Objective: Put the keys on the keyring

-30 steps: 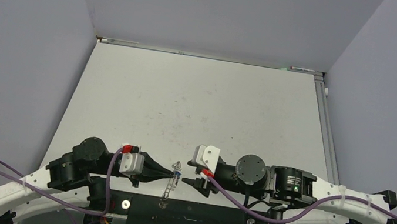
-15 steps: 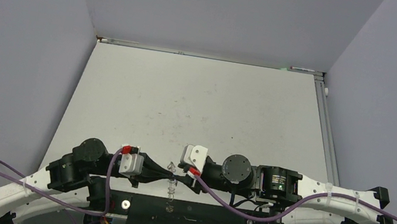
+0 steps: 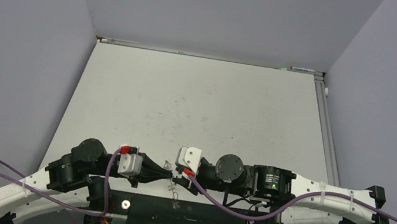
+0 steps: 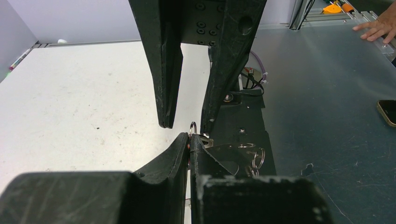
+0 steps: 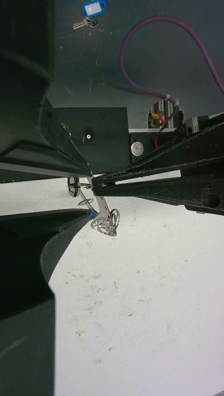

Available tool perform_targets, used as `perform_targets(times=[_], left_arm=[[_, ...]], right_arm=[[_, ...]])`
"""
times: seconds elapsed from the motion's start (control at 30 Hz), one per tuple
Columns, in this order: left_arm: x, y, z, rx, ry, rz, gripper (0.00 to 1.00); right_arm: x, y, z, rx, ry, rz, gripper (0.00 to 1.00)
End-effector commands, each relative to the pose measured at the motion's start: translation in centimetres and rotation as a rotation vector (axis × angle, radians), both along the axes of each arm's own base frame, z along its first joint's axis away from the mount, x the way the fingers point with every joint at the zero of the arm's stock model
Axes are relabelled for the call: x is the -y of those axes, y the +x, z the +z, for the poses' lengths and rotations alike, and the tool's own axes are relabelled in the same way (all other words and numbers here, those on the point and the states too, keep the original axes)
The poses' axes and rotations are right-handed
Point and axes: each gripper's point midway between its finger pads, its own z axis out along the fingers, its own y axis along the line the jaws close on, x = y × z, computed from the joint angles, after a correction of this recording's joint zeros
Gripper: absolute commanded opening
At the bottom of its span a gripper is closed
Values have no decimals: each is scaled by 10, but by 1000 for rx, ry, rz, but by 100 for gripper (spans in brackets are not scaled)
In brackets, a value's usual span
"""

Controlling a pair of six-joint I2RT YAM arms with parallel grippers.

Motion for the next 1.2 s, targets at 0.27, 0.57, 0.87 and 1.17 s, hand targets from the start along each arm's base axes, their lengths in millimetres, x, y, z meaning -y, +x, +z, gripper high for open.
perform_targets(times=[0.27, 0.57, 0.87, 1.17], left_arm=[[-1, 0, 29, 37, -103, 4, 0], [-2, 0, 30, 40, -109, 7, 0], [-8, -2, 40, 49, -160, 11, 0], [-13, -4, 47, 52, -200, 14, 0]], right_arm=[[-7, 3, 2, -4, 11, 9, 12], [-4, 3, 2, -4, 15, 8, 5], [5, 4, 5, -8, 48, -11, 5], [5, 3, 0, -25, 60, -18, 5]])
